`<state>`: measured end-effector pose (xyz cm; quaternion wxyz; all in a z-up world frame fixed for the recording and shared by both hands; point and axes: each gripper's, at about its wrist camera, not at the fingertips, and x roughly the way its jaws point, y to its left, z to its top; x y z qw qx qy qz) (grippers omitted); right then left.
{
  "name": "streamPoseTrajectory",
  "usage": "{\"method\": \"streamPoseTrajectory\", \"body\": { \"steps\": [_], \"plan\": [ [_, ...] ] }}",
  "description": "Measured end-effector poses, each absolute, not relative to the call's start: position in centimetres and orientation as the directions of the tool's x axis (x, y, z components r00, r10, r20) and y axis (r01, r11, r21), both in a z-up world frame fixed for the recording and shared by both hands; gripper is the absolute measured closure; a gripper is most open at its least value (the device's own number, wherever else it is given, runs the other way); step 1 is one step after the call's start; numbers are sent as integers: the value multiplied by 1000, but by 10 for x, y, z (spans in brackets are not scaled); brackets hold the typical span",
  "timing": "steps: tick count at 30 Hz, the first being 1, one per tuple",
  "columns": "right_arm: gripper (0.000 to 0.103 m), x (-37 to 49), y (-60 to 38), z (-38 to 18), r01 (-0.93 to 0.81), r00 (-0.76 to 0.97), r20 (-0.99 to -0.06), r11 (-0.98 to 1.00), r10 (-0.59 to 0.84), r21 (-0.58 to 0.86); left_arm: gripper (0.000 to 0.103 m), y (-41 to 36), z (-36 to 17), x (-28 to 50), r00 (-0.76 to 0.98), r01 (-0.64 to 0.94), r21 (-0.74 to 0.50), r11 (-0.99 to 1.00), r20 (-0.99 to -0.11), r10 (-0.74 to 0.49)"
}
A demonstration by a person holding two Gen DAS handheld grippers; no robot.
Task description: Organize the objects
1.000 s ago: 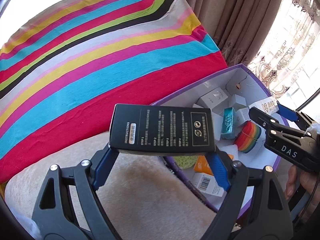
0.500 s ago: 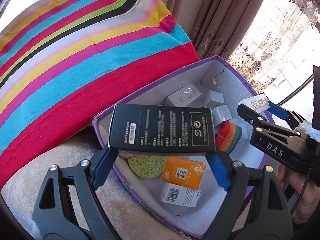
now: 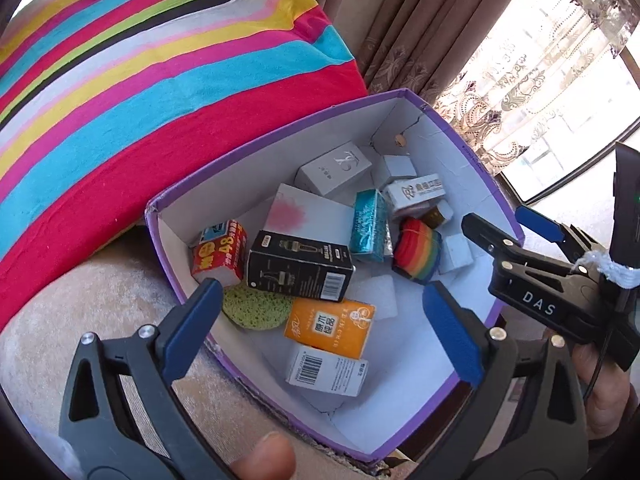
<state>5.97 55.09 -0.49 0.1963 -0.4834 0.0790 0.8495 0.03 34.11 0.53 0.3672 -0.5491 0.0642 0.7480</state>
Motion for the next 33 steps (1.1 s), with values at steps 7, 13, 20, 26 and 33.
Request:
{"method": "streamPoseTrajectory", "body": {
  "steps": [7, 13, 20, 26, 33],
  "plan": [
    [17, 76, 538, 3, -408, -437, -859, -910, 268, -76, 1, 319, 9, 8, -117, -586, -334, -738, -867, 485],
    [17, 83, 520, 7, -422, -430, -859, -903, 278, -81, 0, 299, 11, 9, -130, -557, -365, -746, -849, 513],
    [17, 81, 510, 19, -449, -451, -813, -881, 368, -150, 0, 305, 26, -1, -177, -581, -340, -739, -834, 523],
    [17, 68, 529, 9, -440, -443, -836, -891, 323, -110, 0, 338, 17, 3, -195, -645, -216, -733, -881, 431],
    [17, 69, 531, 4, -429, -428, -847, -896, 315, -116, 0, 348, 15, 13, -220, -670, -166, -724, -886, 407]
  ]
}}
